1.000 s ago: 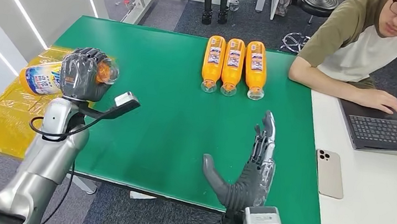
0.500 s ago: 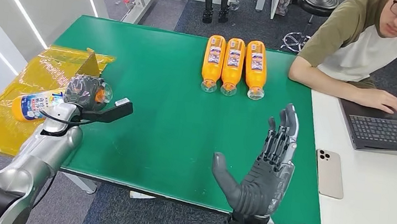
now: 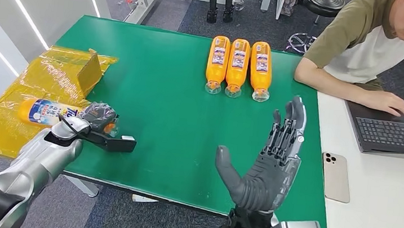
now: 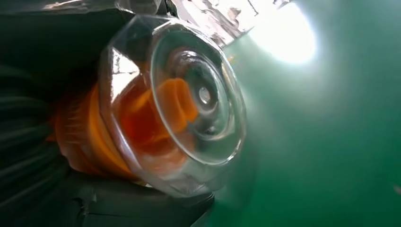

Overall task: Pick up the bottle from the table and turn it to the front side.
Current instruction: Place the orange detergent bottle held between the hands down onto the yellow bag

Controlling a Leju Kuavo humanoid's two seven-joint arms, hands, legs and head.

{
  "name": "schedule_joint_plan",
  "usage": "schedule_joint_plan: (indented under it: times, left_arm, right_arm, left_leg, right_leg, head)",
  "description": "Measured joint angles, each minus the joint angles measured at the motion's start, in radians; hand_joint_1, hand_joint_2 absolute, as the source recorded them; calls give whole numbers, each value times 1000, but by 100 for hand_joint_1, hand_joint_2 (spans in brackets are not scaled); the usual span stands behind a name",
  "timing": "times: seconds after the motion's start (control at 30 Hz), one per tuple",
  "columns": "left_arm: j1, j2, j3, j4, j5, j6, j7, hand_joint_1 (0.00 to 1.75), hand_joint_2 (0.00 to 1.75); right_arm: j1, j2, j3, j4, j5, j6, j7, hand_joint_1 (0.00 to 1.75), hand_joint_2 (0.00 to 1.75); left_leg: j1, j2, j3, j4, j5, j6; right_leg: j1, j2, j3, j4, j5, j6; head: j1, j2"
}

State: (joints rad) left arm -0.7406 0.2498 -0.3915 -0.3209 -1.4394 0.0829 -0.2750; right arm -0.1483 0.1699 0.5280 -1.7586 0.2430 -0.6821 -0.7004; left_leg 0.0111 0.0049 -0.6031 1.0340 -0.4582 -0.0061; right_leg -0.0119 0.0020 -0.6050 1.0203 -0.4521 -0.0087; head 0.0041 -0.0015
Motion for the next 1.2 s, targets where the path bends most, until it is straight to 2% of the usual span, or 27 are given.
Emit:
schedule_joint_plan:
  times: [0.3,0.57,0.6,0.7,0.73,0.9,1.0,1.1,1.2]
  left_arm:
    - [-15,-24,-13,16,6,-35,-8,175,175]
    - [-9,-30,-18,22,-9,-9,57,169,175]
    - [-9,-31,-18,22,-10,-8,60,148,175]
    - [-8,-33,-21,23,-12,-6,65,21,175]
    - [-7,-33,-22,23,-12,-6,67,0,175]
    - [1,-37,-25,26,5,-2,93,0,175]
    - [5,-37,-19,26,47,3,71,0,175]
    - [9,-35,8,26,126,-24,0,0,175]
    - [10,-30,62,26,231,-97,-108,0,175]
  right_arm:
    - [-22,13,0,25,13,0,0,0,175]
    - [-31,19,0,47,13,0,0,0,175]
    - [-32,20,0,49,13,0,0,0,175]
    - [-36,21,0,56,13,0,0,0,175]
    - [-36,21,0,58,13,0,0,0,175]
    - [-45,26,0,72,12,0,0,0,175]
    - [-52,29,0,81,10,0,0,0,175]
    - [-55,30,0,88,5,0,0,0,175]
    - [-56,31,0,93,-4,0,0,0,175]
  left_leg:
    - [0,-1,0,0,0,0]
    - [0,-1,1,0,0,0]
    - [0,-1,1,0,0,0]
    - [0,-2,1,0,1,-1]
    - [0,-2,1,0,1,-1]
    - [0,-2,2,0,1,-1]
    - [0,-2,3,0,1,-1]
    - [0,-3,3,-1,1,-1]
    - [0,-3,5,-1,1,-1]
  right_leg:
    - [0,-1,1,0,0,0]
    - [0,-1,1,0,0,0]
    - [0,-1,2,0,0,0]
    - [0,-1,2,0,0,0]
    - [0,-1,2,1,0,0]
    - [0,-1,3,1,0,0]
    - [0,-2,3,2,0,0]
    - [0,-3,4,2,0,0]
    - [0,-3,5,2,-1,-1]
  head:
    - [0,0]
    - [0,0]
    - [0,0]
    - [0,0]
    - [0,0]
    - [0,0]
    - [0,0]
    - [0,0]
    - [0,0]
